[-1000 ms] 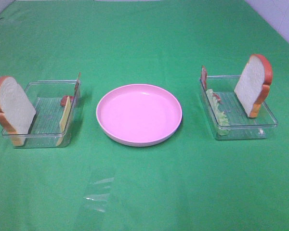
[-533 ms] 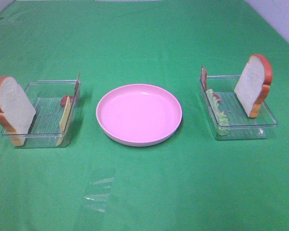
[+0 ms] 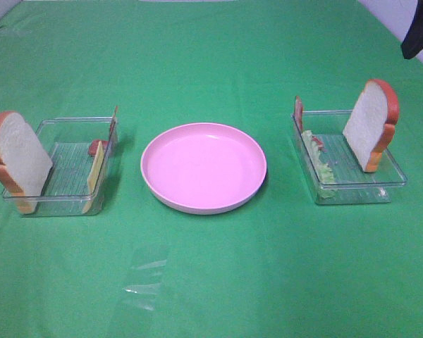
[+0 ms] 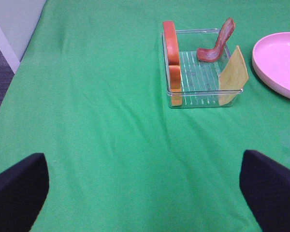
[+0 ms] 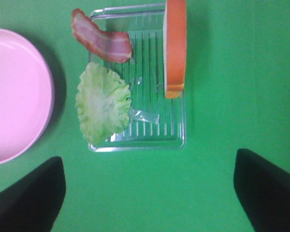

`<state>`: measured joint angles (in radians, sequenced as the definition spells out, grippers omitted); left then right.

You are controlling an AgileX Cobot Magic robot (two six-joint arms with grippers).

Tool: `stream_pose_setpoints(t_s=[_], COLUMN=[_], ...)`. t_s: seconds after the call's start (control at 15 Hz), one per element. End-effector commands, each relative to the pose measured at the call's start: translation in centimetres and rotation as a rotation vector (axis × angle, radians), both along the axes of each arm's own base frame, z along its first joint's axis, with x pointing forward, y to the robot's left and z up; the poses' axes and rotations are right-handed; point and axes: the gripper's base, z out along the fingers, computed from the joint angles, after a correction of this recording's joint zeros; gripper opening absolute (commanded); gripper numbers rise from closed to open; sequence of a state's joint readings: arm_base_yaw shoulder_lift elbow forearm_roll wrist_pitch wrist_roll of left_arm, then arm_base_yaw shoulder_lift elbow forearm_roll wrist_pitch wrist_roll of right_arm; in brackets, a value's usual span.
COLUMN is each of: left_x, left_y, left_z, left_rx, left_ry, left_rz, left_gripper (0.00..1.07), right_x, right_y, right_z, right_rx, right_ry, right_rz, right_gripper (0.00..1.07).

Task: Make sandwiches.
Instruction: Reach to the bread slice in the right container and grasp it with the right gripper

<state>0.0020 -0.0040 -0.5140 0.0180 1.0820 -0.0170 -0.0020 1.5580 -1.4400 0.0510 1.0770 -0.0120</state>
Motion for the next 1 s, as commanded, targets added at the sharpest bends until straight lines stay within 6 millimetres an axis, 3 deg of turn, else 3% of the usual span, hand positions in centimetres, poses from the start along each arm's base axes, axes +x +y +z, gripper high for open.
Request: stream_pose_setpoints(t_s=[0.07,0.4,0.53,1.0], left_x=[-0.3,-0.3,-0.3,-0.3], left_y=[0.0,0.0,0.0,0.0], left_z=[0.1,0.1,0.1,0.1], left_rx=[-0.003,-0.003,-0.003,0.0], left_ry=[-0.031,-0.031,-0.031,-0.031], left_rz=[-0.006,-0.006,-0.006,-0.008], left_gripper=[1.0,1.0,1.0,1.0], right_x=[3.0,9.2,11.6,12.7], right_y=[-0.6,-1.0,-0.6,-2.6], right_z=[-1.2,-3.2,-5.3,-10.5], right_rx=[-0.054,-0.106,-0.066,0.044], right_ry=[0.045,0.15,0.17,0.331], right_rz=[0.007,0.055,0.059,0.015], right_gripper=[0.91,0.9,0.9,0.9])
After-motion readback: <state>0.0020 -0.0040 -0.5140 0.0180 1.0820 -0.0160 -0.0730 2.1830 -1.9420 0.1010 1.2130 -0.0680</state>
